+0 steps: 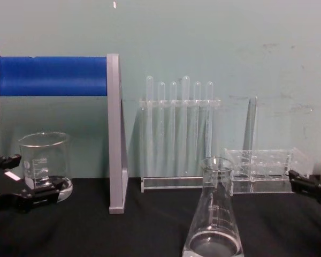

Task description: Grasp the erlenmeyer flask with one hand, shake it three times, then place it back.

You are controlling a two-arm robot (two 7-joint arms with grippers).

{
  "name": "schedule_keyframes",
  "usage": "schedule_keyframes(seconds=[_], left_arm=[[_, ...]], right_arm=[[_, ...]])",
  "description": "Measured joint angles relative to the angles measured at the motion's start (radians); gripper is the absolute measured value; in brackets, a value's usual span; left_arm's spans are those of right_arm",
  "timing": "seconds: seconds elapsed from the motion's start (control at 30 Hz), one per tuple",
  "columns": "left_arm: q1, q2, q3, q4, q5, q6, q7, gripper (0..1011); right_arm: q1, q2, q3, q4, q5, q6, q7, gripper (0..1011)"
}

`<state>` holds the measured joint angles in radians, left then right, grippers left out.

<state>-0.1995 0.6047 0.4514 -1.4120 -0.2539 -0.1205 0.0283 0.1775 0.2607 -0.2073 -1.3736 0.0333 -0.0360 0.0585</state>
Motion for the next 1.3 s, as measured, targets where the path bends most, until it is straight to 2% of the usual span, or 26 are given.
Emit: schedule_keyframes(seconds=[1.3], left_arm=[[0.0, 0.0, 0.0, 0.0, 0.0, 0.0, 0.0, 1001]], right_arm=[[0.0, 0.001, -0.001, -0.002, 0.004, 0.0, 0.001, 1002]])
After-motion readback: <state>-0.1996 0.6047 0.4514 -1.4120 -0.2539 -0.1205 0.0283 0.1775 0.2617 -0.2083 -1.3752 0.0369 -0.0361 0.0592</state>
